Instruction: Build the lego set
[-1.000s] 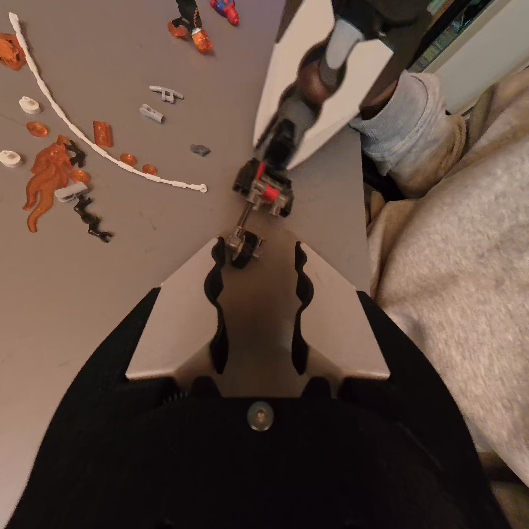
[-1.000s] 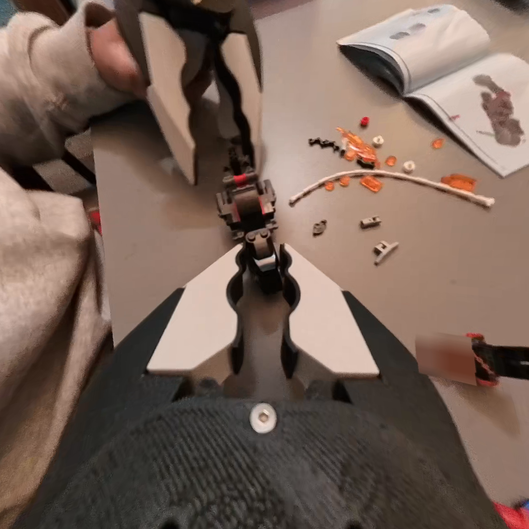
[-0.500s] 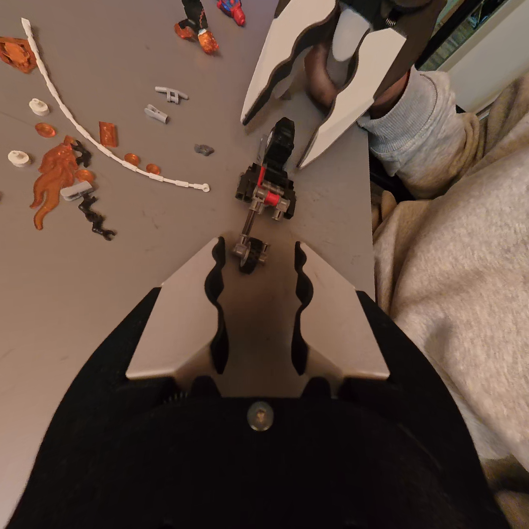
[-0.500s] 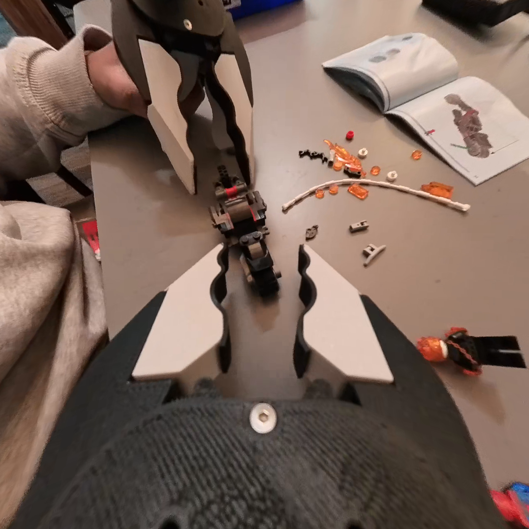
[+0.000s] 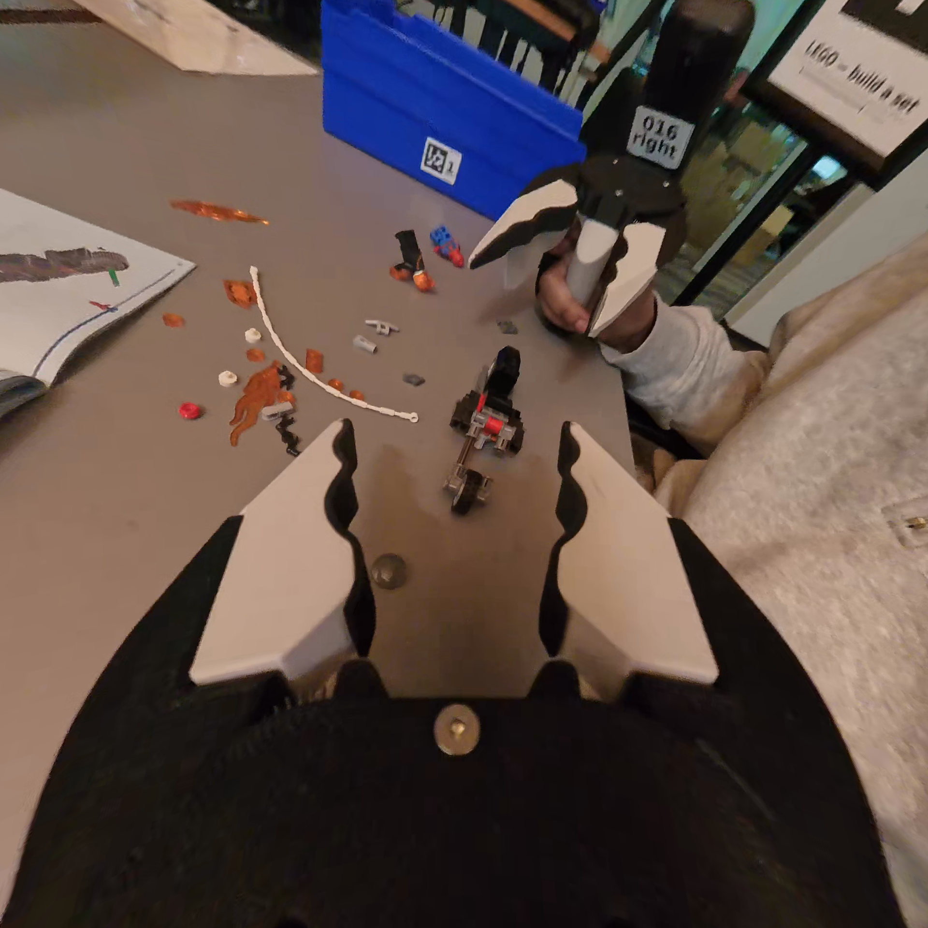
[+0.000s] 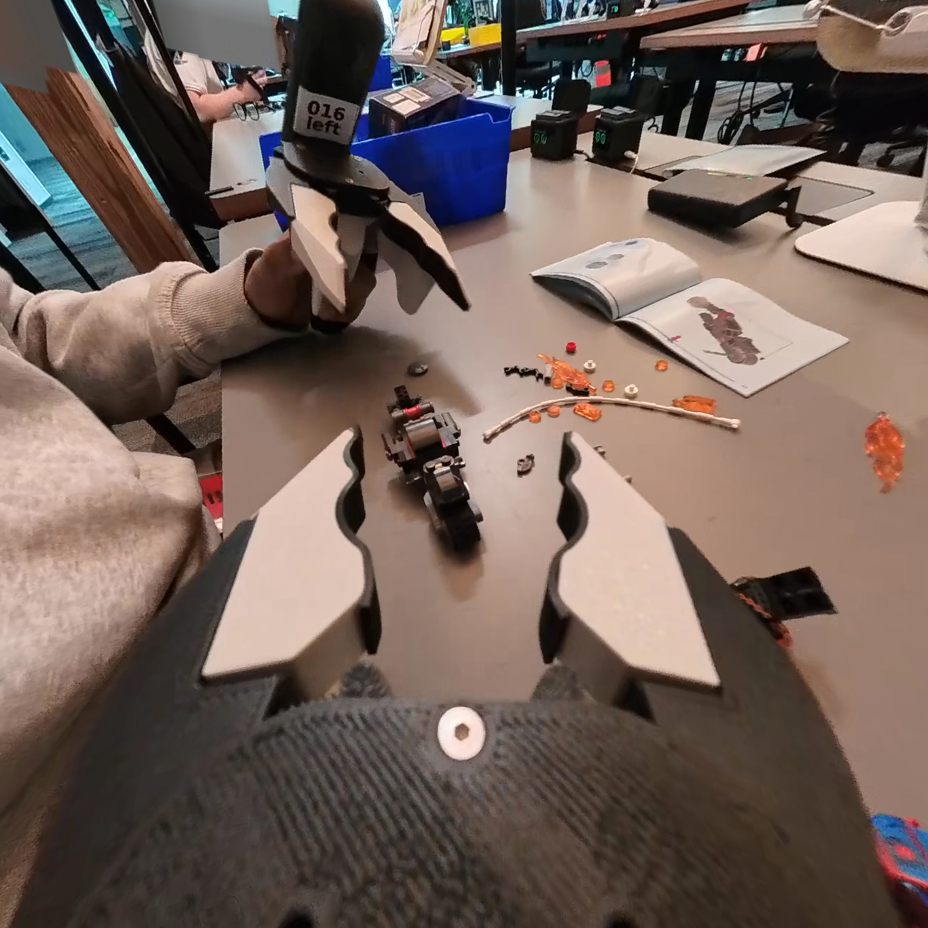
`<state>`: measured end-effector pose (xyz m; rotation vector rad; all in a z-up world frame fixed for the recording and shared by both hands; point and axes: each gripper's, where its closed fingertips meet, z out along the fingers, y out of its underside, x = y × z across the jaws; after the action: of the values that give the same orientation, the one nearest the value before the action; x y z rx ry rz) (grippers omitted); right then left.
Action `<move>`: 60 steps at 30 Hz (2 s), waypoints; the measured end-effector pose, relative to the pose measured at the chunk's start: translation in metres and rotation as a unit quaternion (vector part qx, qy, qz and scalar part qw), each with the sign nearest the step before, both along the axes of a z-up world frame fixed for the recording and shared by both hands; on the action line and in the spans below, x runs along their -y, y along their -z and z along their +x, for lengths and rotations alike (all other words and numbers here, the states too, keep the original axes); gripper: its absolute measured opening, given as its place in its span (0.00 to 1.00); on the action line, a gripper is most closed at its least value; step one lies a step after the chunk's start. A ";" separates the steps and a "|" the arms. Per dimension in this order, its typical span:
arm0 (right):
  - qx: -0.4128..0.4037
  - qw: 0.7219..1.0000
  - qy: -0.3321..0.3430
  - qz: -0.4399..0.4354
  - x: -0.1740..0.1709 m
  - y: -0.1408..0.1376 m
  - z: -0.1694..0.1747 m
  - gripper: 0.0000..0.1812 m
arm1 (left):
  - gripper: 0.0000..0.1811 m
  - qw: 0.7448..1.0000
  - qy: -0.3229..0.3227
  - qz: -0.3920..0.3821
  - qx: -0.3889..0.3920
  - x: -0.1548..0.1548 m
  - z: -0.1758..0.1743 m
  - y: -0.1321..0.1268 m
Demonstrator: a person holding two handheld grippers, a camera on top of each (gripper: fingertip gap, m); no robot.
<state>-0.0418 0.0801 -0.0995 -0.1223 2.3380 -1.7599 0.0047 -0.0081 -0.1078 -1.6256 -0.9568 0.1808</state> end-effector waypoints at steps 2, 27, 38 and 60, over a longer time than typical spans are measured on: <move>-0.003 1.000 0.003 0.003 0.001 0.001 0.000 0.44 | 0.42 1.000 0.007 0.011 0.001 0.001 0.001 -0.001; -0.013 0.970 0.118 -0.212 -0.028 -0.059 -0.038 0.68 | 0.65 0.960 -0.203 -0.088 -0.170 0.050 -0.019 -0.034; -0.092 0.974 0.137 -0.153 -0.031 -0.042 -0.031 0.00 | 0.21 0.957 -0.188 -0.086 -0.202 0.037 0.003 -0.041; 0.049 0.940 0.166 -0.295 -0.033 -0.092 -0.076 0.30 | 0.44 0.885 -0.389 -0.139 -0.214 0.115 0.001 -0.046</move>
<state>-0.1174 0.1136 -0.0076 0.2799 1.7642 -2.5170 0.0062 -0.1227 -0.0615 -1.2736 -1.2178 1.2247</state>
